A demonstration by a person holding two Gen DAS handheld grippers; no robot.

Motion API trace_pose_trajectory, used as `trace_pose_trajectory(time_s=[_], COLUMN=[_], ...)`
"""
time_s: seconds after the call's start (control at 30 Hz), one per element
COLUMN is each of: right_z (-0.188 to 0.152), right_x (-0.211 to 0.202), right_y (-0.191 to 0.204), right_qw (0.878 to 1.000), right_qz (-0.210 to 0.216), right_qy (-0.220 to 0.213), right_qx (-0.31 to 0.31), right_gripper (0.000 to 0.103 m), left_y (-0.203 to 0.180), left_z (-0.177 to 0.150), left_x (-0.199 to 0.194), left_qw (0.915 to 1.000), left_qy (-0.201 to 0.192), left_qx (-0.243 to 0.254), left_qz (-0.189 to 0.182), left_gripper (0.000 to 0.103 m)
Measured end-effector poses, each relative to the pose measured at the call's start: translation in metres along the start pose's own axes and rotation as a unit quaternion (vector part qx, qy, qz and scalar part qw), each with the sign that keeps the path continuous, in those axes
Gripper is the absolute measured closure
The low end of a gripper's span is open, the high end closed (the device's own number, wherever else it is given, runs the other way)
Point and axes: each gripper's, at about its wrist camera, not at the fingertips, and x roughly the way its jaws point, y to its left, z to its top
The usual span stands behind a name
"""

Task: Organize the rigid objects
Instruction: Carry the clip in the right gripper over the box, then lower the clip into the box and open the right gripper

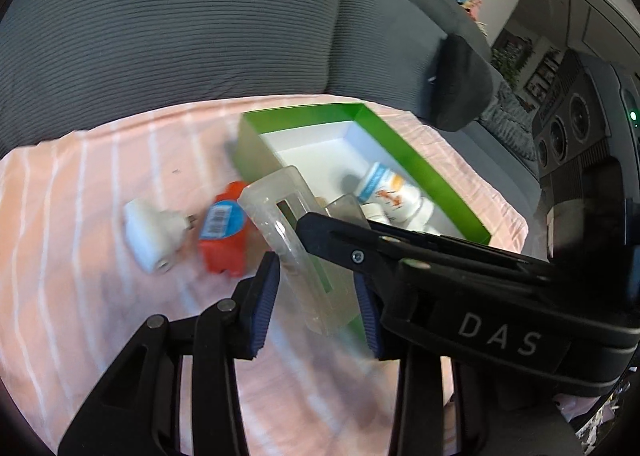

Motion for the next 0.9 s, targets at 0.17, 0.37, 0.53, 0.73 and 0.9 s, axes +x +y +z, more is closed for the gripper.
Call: trace_pose_trajectory(time_s=[0.17, 0.37, 0.53, 0.73, 0.9], right_z=[0.005, 0.006, 0.007, 0.007, 0.007], right_x=[-0.015, -0.028, -0.033, -0.038, -0.040], right_y=[-0.022, -0.048, -0.065, -0.077, -0.085], right_qw=[0.999, 0.998, 0.996, 0.994, 0.993], right_qz=[-0.016, -0.030, -0.041, -0.050, -0.055], right_qy=[-0.016, -0.027, -0.032, -0.033, -0.035], right_qx=[0.024, 0.052, 0.073, 0.089, 0.100], right_gripper=[0.071, 0.071, 0.071, 0.071, 0.071], left_y=[-0.017, -0.040, -0.049, -0.058, -0.064], left_z=[0.006, 0.012, 0.014, 0.016, 0.018], left_x=[0.015, 0.033, 0.044, 0.053, 0.060], left_qw=[0.9997, 0.9988, 0.9980, 0.9972, 0.9966], left_qy=[0.007, 0.019, 0.028, 0.036, 0.042], left_qx=[0.016, 0.033, 0.040, 0.042, 0.046], left_qz=[-0.017, -0.032, -0.041, -0.050, -0.055], left_gripper=[0.067, 0.067, 0.067, 0.067, 0.067])
